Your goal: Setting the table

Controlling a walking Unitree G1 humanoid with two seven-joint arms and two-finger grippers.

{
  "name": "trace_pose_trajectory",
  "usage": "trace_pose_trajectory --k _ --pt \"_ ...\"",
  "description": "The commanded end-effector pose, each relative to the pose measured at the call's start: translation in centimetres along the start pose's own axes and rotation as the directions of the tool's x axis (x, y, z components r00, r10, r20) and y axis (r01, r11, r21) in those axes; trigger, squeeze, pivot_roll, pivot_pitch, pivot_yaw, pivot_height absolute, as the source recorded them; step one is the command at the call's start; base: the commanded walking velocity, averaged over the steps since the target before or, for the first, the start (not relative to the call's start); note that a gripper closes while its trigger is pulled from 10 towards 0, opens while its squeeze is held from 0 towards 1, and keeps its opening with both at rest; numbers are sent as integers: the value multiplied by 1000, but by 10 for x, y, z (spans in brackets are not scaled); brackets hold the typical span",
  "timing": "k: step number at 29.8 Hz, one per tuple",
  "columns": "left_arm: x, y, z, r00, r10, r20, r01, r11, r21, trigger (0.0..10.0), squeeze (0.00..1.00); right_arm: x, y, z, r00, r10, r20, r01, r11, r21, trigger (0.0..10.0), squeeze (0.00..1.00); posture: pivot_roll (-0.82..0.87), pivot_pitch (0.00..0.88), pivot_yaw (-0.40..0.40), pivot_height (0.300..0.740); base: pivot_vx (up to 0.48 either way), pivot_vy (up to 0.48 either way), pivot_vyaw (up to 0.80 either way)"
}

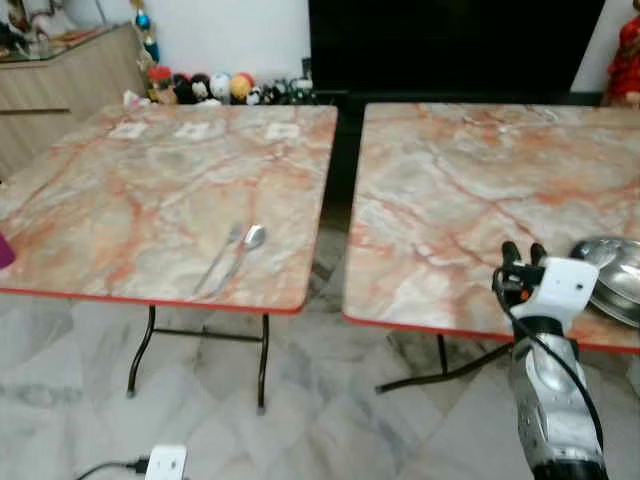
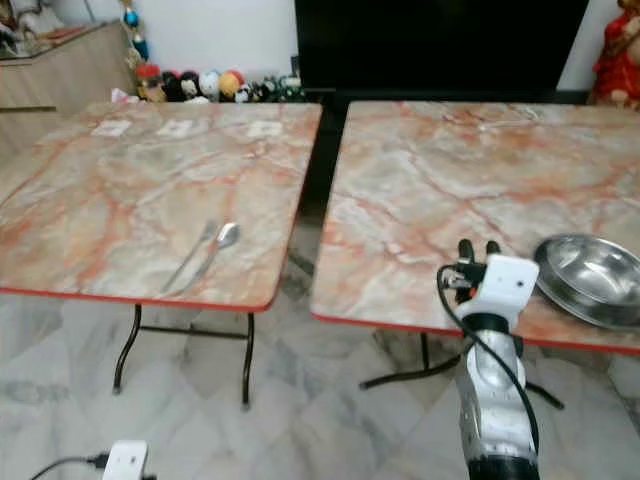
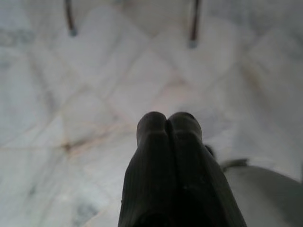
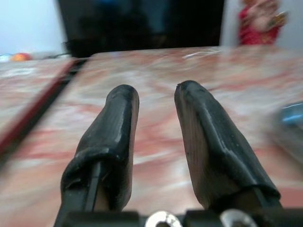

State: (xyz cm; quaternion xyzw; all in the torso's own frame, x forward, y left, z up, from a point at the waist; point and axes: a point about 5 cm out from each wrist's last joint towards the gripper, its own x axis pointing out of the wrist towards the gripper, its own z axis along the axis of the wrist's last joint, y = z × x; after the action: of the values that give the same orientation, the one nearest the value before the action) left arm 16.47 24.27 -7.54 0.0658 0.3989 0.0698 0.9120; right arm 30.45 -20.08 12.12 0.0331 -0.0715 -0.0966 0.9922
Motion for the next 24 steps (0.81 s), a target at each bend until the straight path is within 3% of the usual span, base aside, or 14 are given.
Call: trace_pose_trajectory --k 1,24 --pt "-1 1 -3 1000 7 -10 -7 1000 -13 10000 0 3 -1 4 1000 -16 16 16 1000 2 10000 0 -29 0 25 740 0 480 0" --pt "-1 5 -1 1000 27 14 -27 999 -38 10000 0 9 4 4 999 -47 8 47 998 32 10000 0 -8 0 15 740 0 479 0"
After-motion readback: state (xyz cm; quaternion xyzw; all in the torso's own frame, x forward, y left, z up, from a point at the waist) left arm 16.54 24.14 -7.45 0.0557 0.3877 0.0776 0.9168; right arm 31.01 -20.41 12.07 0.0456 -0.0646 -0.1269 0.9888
